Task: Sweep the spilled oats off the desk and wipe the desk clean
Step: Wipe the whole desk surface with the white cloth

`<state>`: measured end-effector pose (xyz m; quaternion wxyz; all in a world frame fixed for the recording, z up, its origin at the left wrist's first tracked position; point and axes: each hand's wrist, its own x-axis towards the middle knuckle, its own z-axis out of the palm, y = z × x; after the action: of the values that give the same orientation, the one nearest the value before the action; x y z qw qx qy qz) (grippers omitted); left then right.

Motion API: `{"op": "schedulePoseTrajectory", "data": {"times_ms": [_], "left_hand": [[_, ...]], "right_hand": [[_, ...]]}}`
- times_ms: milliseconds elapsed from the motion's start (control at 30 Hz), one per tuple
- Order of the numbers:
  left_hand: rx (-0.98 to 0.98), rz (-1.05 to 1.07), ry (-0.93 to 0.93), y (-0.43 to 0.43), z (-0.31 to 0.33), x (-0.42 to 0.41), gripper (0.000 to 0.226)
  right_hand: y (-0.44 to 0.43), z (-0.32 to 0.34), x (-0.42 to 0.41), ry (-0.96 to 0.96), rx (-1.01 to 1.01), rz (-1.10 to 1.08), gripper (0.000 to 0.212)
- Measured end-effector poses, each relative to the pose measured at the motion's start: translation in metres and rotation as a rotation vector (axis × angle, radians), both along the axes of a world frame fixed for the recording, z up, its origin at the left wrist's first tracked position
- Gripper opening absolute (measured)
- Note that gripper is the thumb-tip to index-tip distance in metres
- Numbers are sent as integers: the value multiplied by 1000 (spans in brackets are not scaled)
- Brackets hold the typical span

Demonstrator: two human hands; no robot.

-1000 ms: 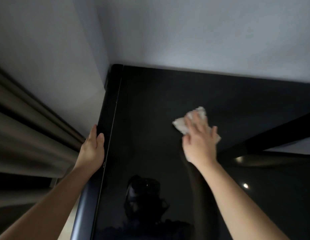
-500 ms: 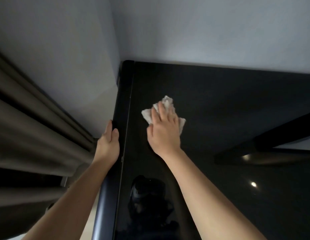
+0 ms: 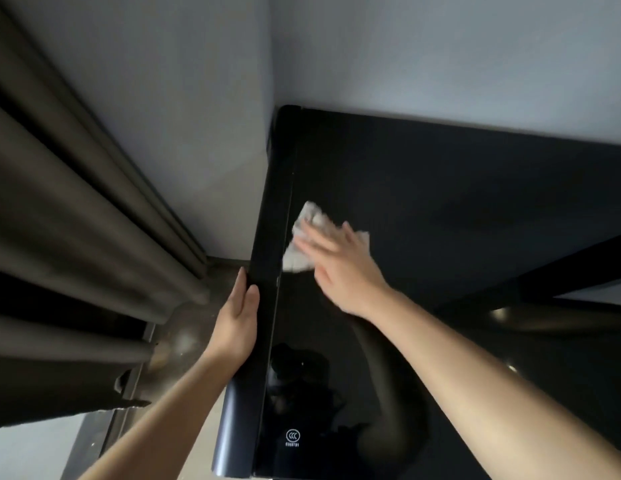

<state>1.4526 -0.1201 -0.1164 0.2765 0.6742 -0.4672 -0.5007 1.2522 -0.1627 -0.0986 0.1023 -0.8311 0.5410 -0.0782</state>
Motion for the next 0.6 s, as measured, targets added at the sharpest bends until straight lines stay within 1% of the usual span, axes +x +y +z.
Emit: {"op": "schedulePoseTrajectory", "data": {"times_ms": [67, 100, 233, 367, 600], "left_hand": [[-10, -30, -26, 13, 1, 2, 53], [-20, -40, -31, 17, 1, 3, 53], [-42, -39, -47, 20, 2, 4, 53], [-45, -48, -34, 20, 1, 4, 51], [7, -81, 3, 41, -5, 20, 51]], "right_hand": [[-18, 0, 10, -15, -32, -167, 49], [-18, -1, 16, -43, -42, -206, 47], [22, -6, 29, -81, -44, -150, 46], [66, -4, 43, -98, 5, -116, 55], [130, 0, 59, -125, 59, -80, 53]]}}
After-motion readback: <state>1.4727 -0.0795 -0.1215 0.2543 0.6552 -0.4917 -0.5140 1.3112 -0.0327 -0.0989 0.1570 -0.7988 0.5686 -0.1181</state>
